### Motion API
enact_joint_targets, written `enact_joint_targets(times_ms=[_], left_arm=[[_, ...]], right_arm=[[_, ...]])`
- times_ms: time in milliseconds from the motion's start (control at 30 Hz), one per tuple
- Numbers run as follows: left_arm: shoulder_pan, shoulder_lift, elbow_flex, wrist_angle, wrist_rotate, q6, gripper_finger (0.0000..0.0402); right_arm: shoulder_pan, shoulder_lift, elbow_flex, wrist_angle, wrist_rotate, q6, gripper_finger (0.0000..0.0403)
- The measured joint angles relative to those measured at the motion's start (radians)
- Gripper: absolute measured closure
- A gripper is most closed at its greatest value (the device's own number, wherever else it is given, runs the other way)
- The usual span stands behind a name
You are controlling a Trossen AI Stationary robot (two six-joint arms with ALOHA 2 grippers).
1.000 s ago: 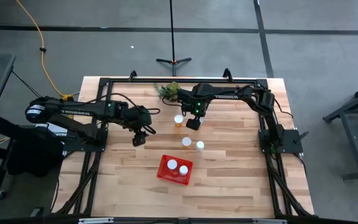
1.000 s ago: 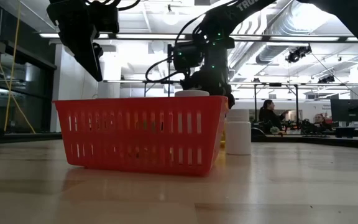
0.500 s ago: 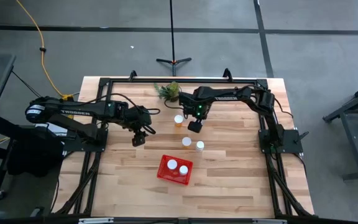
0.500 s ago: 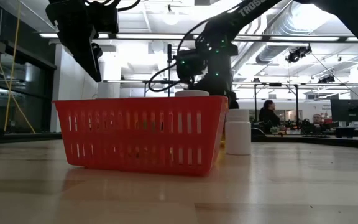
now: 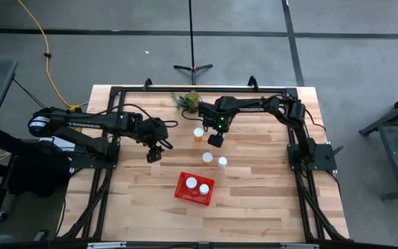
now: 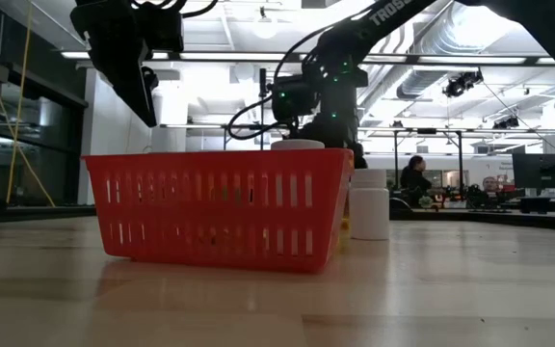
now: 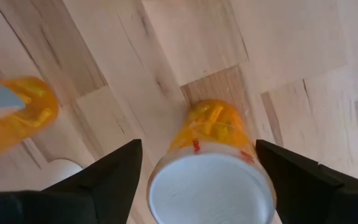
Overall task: Pick and place pill bottles into a basket
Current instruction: Put the top right orange pill bottle into the basket
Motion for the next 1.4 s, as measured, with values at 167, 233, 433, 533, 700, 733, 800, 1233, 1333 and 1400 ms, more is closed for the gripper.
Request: enact_joint_targets(times_ms=[167,233,433,533,700,733,800,1233,1333,1400], left_arm=[[0.000,0.000,0.000,0.000,0.000,0.000,0.0115],[0.000,0.000,0.000,0.000,0.000,0.000,0.0115],[0.000,0.000,0.000,-0.003,0.000,0.000,0.0115],[0.000,0.000,0.000,-0.008,0.000,0.000,0.0115],[0.000,0.000,0.000,-0.008,0.000,0.000,0.0115],[0.000,0.000,0.000,-0.008,0.000,0.000,0.0115],[0.000,0.000,0.000,-0.008,0.000,0.000,0.0115],[0.000,0.000,0.000,-0.007,0.000,0.012,0.0115],[0.000,0.000,0.000,-0.007,0.000,0.026,0.0115],[0.000,0.000,0.000,-0.007,0.000,0.030,0.0115]], right_arm=[[0.000,0.000,0.000,0.000,0.002,-0.001,0.0129],[0.000,0.000,0.000,0.000,0.002,-0.001,0.0142],[0.000,0.000,0.000,0.000,0.003,-0.001,0.0181],[0.000,0.000,0.000,-0.002,0.005,0.001,0.0199],[0.002,0.000,0.000,-0.005,0.006,0.009,0.0207],[0.003,0.000,0.000,-0.006,0.008,0.010,0.0205],[0.005,0.000,0.002,-0.014,0.010,0.012,0.0199],[0.062,-0.002,0.193,-0.188,0.051,0.012,0.0203],[0.095,-0.003,0.256,-0.226,0.076,0.020,0.0197],[0.118,-0.003,0.301,-0.246,0.076,0.042,0.0199]])
